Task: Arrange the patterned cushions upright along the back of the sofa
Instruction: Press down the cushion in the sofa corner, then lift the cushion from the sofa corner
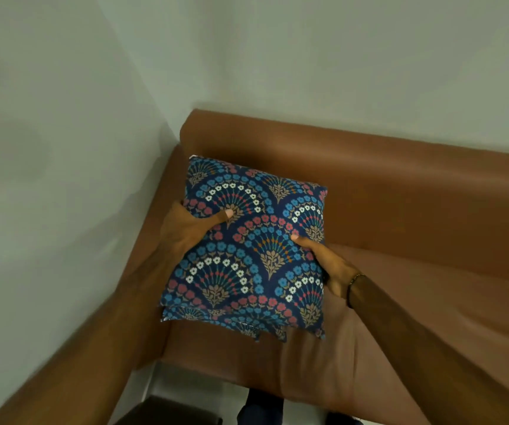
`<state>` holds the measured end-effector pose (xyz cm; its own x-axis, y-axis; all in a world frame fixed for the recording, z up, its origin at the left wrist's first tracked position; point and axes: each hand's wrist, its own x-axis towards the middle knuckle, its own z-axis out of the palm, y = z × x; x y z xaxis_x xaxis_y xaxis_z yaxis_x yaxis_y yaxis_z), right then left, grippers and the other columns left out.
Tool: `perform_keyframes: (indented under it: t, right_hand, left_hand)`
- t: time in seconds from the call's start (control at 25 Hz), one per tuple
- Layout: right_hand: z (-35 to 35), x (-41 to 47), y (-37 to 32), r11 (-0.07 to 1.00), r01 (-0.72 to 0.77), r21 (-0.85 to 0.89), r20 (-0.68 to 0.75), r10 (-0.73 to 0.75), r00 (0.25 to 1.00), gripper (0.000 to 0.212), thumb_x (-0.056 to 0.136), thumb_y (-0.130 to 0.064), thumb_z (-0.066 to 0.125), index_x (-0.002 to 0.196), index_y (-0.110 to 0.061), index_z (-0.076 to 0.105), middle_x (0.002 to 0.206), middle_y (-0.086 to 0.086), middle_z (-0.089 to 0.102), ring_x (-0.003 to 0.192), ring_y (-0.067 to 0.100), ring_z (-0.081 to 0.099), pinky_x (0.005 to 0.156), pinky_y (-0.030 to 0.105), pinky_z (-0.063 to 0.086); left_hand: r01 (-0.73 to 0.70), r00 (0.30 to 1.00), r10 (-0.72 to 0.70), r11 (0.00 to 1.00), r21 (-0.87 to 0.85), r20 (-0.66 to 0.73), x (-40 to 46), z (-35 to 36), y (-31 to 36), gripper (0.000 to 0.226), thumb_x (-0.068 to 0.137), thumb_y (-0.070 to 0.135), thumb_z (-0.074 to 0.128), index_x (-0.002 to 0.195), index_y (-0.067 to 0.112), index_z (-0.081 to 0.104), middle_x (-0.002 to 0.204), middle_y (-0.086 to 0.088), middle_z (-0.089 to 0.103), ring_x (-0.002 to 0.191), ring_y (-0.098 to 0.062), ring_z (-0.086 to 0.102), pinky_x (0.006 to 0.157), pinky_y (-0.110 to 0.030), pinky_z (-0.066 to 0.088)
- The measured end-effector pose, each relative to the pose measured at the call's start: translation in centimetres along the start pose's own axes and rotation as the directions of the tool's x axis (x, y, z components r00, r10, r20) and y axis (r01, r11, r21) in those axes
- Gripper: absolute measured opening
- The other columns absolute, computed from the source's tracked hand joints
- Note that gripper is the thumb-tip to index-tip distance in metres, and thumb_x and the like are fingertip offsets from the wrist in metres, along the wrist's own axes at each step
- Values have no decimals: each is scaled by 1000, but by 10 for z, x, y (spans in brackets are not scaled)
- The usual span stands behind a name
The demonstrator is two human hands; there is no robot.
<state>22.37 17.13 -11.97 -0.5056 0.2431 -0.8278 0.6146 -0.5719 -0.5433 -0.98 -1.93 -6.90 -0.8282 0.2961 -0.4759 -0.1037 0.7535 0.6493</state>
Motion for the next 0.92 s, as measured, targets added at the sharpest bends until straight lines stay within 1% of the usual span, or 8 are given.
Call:
perform_keyframes:
  t: [0.08,0.2,0.32,0.52,0.64,0.72,0.8,0.92]
  right_hand:
    - [-36,-22,-14,998,43,55,-8,-43,999,52,89,-44,79,134,-22,67,123,3,80,109,28,78,91,45,63]
    - [-113,-58,-22,983,131,127,-123,-116,986,63,86,-27,85,142,-18,59,120,6,80,102,29,80,84,46,64]
    - [-210,-90,-12,973,184,142,-261,-143,955,71,82,-13,88,145,-17,54,114,6,79,92,27,80,82,48,65]
    - [-403,-127,33,964,226,139,-440,-145,886,80,73,6,90,137,-20,50,118,1,72,101,24,70,72,42,61]
    - [-523,-124,73,956,253,149,-608,-113,786,84,69,13,88,138,-18,52,122,4,71,112,32,67,81,49,60]
    - [-598,-112,101,961,245,130,-682,-93,726,82,74,14,84,145,-13,52,129,10,69,105,31,68,74,41,62]
    - [-659,-98,124,974,198,109,-686,-70,724,68,83,12,78,145,-4,55,124,14,69,90,23,65,60,30,57]
    - [-708,-73,151,988,134,82,-660,-47,750,58,87,4,77,142,-3,60,123,6,68,110,28,64,87,38,59]
  left_hand:
    - [-52,998,53,997,-52,17,-20,9,28,122,52,69,97,152,18,48,150,-5,62,132,-30,63,112,-50,53]
    - [-153,980,167,981,-122,108,-56,63,77,116,57,54,101,152,17,46,151,-5,61,135,-29,61,112,-49,52]
    - [-225,941,264,955,-194,210,-93,147,125,117,57,39,105,154,22,42,146,1,60,129,-19,59,111,-45,51]
    - [-294,852,376,919,-262,364,-154,357,182,115,58,22,105,151,31,38,143,10,55,132,-14,56,113,-41,50]
    - [-334,817,433,894,-300,381,-191,503,192,122,58,23,106,156,28,34,150,8,52,138,-14,53,118,-42,47]
    - [-333,802,444,887,-319,399,-213,590,191,126,57,24,106,158,27,31,153,4,50,141,-17,52,120,-41,46]
    - [-311,811,430,891,-331,396,-226,667,181,128,59,20,105,160,22,26,156,2,46,144,-16,48,119,-24,43]
    - [-338,823,449,880,-333,349,-233,730,168,121,64,17,103,159,10,28,149,6,45,137,-11,46,102,6,33]
